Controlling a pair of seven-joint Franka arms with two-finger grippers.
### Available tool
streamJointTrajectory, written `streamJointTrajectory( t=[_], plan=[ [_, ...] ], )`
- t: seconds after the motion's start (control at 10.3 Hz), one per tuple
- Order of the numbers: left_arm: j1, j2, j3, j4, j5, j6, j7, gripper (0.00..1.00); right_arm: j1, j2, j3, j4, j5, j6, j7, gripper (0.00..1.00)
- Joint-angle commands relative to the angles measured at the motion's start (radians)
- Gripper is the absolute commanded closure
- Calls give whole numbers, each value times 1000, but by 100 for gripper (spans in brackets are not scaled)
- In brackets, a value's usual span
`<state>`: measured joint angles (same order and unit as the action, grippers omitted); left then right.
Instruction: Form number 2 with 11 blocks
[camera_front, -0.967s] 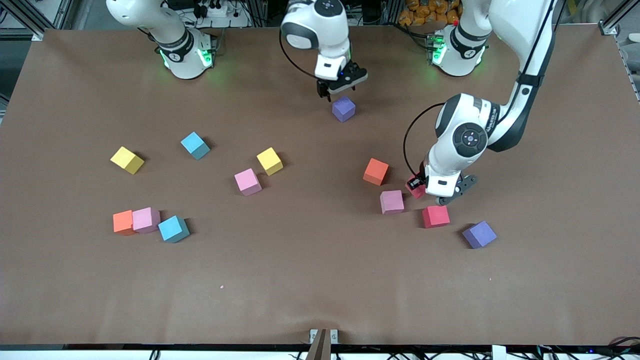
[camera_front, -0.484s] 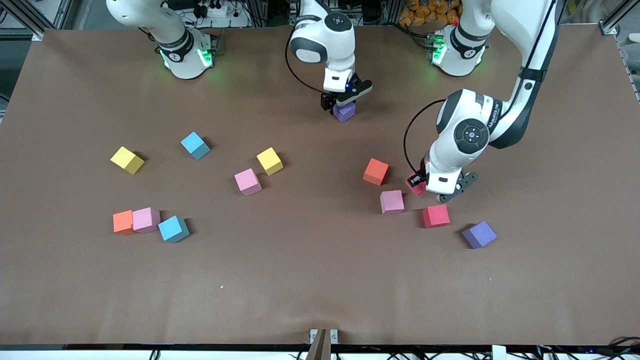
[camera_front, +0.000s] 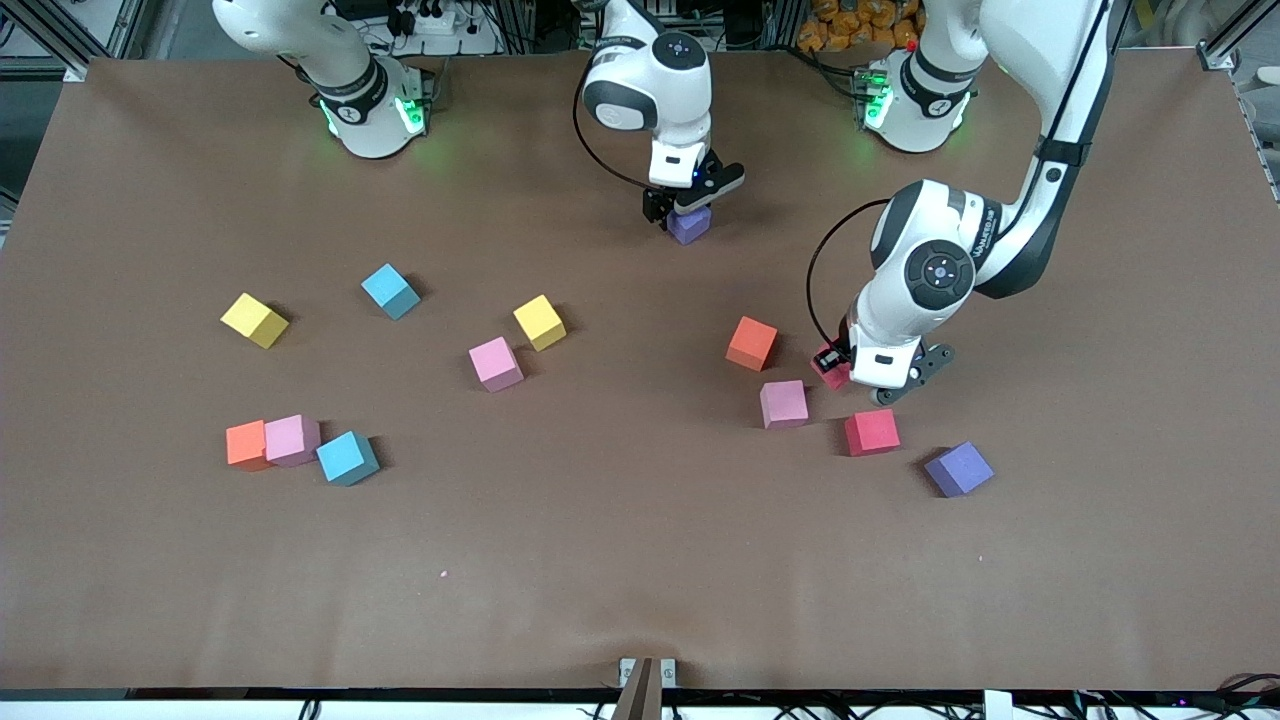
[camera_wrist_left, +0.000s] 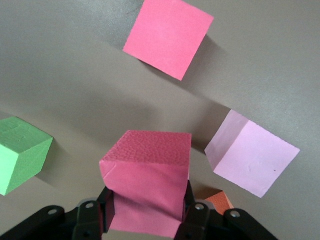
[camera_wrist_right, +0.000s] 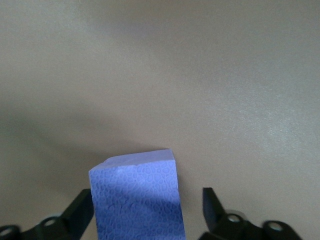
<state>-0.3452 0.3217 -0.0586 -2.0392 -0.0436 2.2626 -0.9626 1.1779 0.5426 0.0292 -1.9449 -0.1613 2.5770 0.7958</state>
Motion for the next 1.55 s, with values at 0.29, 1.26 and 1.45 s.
streamJointTrajectory(
  t=[0.29, 1.26, 1.45],
  plan=[
    [-8, -13, -20, 1, -10, -28, -47, 100, -44, -96, -9, 26, -12, -221, 69, 85],
    [-64, -21, -331, 5, -7, -92, -116, 100, -729, -368, -9, 131, 212, -591, -942, 82],
    [-196, 26, -333, 55, 1, -92, -151, 100, -779, -362, -11, 196, 215, -629, -1045, 82]
  ],
)
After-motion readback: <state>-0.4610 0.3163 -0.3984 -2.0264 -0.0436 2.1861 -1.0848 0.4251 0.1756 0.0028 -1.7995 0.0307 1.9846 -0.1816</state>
